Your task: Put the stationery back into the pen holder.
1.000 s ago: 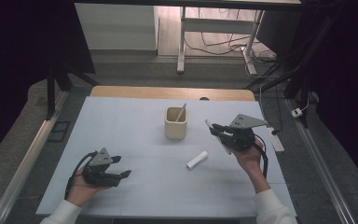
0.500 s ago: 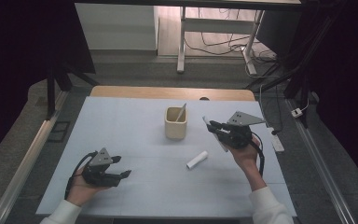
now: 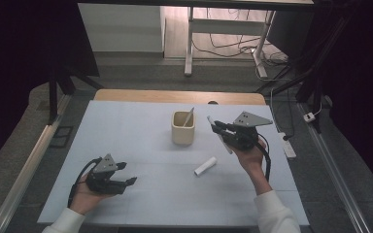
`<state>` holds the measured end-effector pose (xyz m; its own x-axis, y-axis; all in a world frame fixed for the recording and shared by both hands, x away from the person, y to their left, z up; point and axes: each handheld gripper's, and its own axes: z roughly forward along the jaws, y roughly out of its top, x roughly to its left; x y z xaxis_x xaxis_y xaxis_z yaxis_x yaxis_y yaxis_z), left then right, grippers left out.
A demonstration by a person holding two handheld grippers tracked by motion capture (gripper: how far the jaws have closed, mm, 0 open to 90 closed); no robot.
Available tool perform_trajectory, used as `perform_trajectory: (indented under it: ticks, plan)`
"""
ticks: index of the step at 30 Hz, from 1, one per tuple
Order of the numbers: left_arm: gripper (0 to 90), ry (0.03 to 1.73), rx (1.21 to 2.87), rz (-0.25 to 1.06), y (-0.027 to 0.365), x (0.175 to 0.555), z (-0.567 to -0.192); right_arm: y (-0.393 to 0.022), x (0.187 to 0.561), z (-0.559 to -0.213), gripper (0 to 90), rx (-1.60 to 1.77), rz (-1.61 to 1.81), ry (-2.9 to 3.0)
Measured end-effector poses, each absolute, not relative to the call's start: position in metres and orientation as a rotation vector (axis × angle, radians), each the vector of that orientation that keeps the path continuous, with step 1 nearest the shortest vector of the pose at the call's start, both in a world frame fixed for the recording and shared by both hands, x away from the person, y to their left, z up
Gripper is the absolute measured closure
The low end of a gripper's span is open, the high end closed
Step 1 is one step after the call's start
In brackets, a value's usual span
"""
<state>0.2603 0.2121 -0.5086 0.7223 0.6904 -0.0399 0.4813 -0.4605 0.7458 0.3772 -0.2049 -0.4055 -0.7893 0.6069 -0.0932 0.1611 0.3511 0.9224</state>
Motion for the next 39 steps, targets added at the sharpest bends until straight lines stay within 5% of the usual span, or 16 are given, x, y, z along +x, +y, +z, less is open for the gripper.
perform_trajectory:
  ticks: [39]
  plan:
    - [31.1,0.868,2.152,0.333,0.207,0.26,-0.509,-0.172,0.393,-0.402,78.2,0.638,1.533,2.16]
